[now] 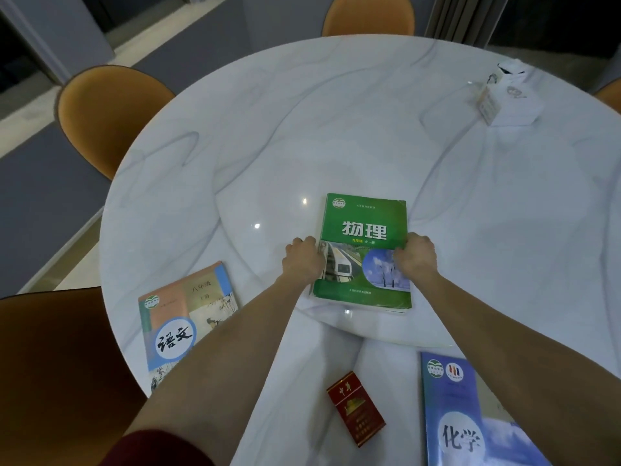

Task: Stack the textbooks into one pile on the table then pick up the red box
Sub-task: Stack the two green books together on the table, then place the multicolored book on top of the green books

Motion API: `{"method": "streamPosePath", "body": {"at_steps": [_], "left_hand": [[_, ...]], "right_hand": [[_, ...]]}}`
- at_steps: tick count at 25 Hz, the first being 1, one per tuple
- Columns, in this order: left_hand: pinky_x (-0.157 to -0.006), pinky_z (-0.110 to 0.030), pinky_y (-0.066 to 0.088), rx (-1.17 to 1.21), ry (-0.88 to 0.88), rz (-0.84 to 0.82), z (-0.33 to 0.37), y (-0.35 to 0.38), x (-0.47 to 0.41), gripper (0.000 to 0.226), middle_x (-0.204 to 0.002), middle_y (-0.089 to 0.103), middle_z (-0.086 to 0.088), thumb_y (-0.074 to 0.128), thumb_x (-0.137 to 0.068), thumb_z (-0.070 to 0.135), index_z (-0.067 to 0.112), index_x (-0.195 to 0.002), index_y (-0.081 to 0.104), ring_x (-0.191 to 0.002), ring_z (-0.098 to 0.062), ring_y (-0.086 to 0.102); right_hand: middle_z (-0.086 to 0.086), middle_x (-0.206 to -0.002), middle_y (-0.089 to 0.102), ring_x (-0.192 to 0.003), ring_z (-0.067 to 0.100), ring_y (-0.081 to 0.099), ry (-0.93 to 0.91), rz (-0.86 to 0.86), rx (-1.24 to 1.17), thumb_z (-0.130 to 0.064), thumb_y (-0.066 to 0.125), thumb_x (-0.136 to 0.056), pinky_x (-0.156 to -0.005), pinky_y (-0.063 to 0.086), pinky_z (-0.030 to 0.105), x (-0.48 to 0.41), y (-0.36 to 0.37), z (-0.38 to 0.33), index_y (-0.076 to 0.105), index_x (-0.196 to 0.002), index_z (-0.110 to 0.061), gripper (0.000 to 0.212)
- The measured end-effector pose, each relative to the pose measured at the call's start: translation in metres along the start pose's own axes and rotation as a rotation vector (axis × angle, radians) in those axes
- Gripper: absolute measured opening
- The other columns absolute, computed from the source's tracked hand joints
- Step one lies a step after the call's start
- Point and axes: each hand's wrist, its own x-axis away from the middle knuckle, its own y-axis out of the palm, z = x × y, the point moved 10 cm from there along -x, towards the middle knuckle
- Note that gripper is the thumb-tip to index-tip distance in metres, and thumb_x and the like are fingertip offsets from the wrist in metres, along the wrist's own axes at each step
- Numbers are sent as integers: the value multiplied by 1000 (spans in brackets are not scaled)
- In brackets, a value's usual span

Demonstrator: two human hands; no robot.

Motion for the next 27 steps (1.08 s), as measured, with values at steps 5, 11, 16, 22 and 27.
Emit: {"method": "streamPosePath", "body": {"at_steps": [5,11,16,22,27], "left_hand": [[-90,-41,46,-133,91,126,-24,-44,20,36,-124,57,-15,41,-97,20,9,-128,53,-113,-32,54],[-94,-41,42,-249,-8,198,-86,-83,50,37,-125,54,-12,38,-97,22,13,-131,49,-118,-30,49],[-92,-42,43,-262,-109,217,-157,-87,84,37,-126,54,-14,40,-95,20,11,-131,48,-119,-32,48],[-95,-45,42,-216,-233,199,-236,-69,123,39,-126,51,-16,41,-94,19,11,-132,46,-119,-34,45],[-91,-46,45,-142,-359,233,-277,-54,143,39,-128,46,-17,47,-92,18,9,-130,43,-119,-34,42]], "right_hand": [[22,-122,59,-107,35,59,-338,-41,107,-11,47,-91,-90,52,41,38,8,-88,59,-119,-1,32],[18,-123,57,-109,34,56,-595,-111,228,-19,45,-93,-89,51,43,96,50,-167,57,-122,-5,34],[16,-122,55,-111,33,52,-775,-152,377,-20,41,-94,-87,46,41,142,103,-206,53,-123,-4,35],[14,-119,55,-109,31,52,-906,-221,529,-23,39,-95,-83,43,38,187,170,-222,51,-124,-5,36],[14,-119,54,-111,31,51,-950,-235,615,-28,39,-95,-86,46,41,209,207,-219,49,-123,-5,37]]}}
